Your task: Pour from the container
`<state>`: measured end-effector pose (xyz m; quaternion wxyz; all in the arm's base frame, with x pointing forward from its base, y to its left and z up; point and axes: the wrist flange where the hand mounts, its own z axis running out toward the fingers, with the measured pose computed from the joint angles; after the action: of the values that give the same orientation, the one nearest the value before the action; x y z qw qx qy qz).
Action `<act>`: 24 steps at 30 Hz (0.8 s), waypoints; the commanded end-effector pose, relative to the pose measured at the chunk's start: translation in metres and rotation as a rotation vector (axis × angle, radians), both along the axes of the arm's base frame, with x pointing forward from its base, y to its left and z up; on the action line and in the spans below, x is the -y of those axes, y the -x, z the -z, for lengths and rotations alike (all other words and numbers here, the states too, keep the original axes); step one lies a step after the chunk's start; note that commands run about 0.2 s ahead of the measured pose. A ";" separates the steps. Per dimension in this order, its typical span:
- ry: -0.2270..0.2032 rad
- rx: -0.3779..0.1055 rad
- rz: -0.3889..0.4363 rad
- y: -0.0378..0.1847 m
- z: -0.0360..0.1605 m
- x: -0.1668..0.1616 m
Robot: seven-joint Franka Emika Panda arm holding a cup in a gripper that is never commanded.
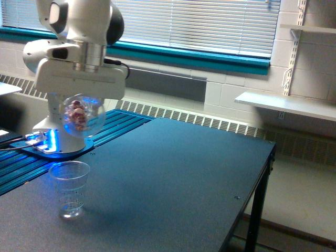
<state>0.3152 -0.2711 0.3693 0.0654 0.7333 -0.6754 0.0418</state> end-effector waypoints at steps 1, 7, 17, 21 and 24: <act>-0.029 -0.028 0.066 0.019 0.006 0.000; -0.080 -0.047 0.074 0.025 0.019 -0.008; -0.110 -0.142 0.050 0.032 0.050 -0.019; -0.125 -0.172 0.047 0.035 0.062 -0.024; -0.135 -0.192 0.051 0.039 0.072 -0.028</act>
<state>0.2809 -0.2502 0.3115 0.0733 0.7214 -0.6863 -0.0562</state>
